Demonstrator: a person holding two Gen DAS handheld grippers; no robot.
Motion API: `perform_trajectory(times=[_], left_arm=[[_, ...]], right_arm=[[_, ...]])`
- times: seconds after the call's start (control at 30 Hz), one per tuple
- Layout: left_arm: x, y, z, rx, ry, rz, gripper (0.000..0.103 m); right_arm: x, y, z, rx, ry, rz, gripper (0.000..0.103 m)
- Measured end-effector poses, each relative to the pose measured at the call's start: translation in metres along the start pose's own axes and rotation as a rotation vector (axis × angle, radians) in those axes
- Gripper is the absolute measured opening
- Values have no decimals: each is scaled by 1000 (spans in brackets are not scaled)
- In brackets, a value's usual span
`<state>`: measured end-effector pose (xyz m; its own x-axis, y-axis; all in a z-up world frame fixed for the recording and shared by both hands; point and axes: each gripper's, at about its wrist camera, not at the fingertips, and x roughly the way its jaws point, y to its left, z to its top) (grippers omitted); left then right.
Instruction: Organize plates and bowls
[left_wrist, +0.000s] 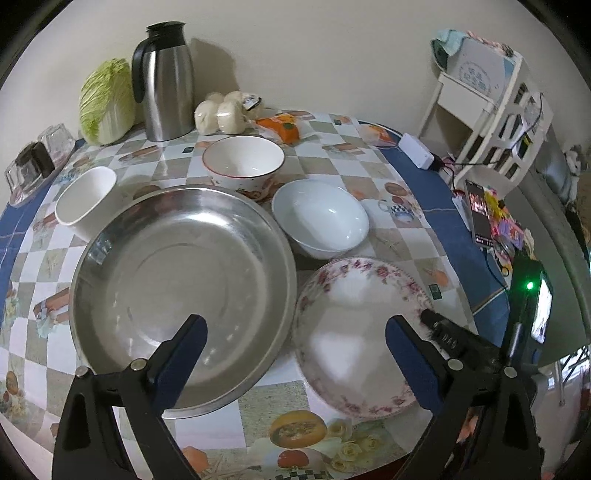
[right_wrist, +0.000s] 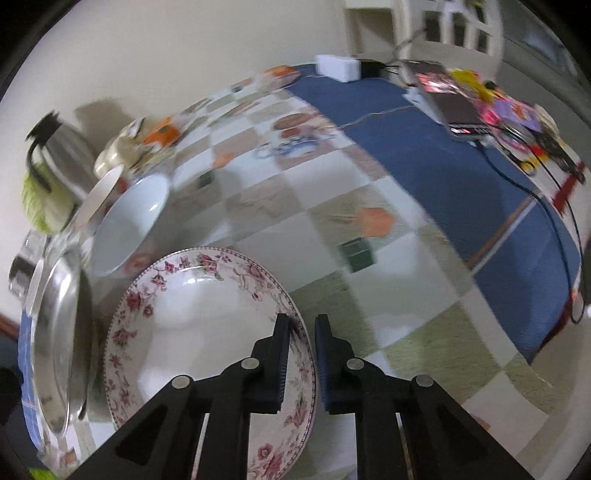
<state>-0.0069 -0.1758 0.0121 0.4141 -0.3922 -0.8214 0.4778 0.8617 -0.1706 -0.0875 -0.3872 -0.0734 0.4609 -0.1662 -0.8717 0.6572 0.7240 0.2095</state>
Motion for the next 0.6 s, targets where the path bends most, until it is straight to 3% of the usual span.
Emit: perform_trajectory(times=[0.27,0.4,0.6], left_arm=[[18,-22,-4,13,65,-102,83],[34,-36,-5,19,111,-126,71],[60,-47,-11,21,193,-111,65]], right_arm=[[-2,-35,5,127,-35,-35,15],[-2,-43,7,141,-50,-48,15],[3,-47,7,144,-43,1,16]])
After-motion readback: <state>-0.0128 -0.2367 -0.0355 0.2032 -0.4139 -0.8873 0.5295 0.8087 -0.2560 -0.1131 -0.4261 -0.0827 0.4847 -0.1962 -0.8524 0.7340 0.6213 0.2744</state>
